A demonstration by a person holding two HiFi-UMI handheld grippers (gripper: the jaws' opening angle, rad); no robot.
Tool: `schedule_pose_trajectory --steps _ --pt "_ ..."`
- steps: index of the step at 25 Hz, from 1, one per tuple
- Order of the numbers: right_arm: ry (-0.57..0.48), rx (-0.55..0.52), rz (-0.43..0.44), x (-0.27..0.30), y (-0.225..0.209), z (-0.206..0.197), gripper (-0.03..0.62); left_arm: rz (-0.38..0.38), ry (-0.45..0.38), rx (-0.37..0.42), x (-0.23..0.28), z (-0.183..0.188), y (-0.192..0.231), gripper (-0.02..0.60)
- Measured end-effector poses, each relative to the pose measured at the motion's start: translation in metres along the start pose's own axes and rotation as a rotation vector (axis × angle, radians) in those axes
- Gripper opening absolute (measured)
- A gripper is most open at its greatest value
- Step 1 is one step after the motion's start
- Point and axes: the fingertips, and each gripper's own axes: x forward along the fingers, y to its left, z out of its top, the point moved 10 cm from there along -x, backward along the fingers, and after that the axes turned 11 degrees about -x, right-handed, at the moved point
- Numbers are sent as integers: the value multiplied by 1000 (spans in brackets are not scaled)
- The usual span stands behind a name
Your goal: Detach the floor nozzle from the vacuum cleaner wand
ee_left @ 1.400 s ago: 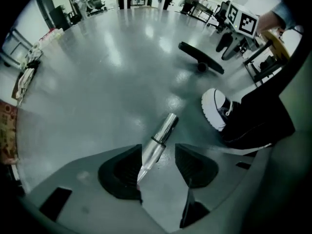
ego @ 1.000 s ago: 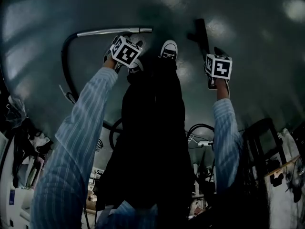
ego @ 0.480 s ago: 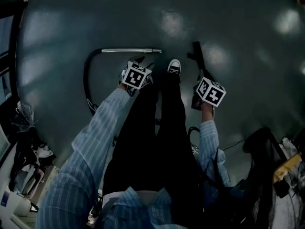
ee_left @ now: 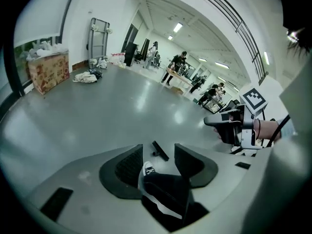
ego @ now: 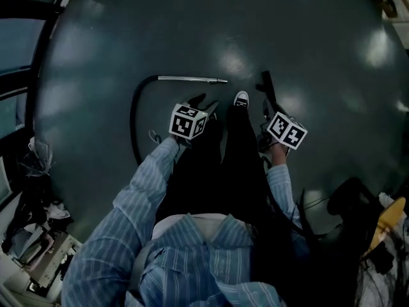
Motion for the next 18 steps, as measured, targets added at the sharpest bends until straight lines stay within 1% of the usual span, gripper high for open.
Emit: schedule_pose_trajectory --steps 3,5,7,8,10,12,13,14,18 --pt "-14 -16 33 -23 30 -1 61 4 -49 -55 -43 -23 0 185" --pt "-20 -32 50 -37 46 -2 61 15 -106 -114 -67 -35 1 140" --pt "-27 -47 60 -47 57 -4 61 29 -178 -196 -85 -40 4 79" --pt "-30 -51 62 -51 63 -5 61 34 -216 -243 -93 -42 8 58" --pt "-28 -66 69 -60 75 -8 61 31 -289 -343 -108 -44 13 39" --pt "-18 -95 78 -70 83 -8 61 19 -346 -411 -121 -43 12 25" --pt "-13 -112 83 -75 84 -7 61 15 -367 -418 -127 -42 8 19" --pt "-8 -127 86 -81 84 -6 61 15 -382 -406 -132 -41 3 14" --pt "8 -168 106 -101 77 -5 61 42 -407 -314 -151 -44 -32 6"
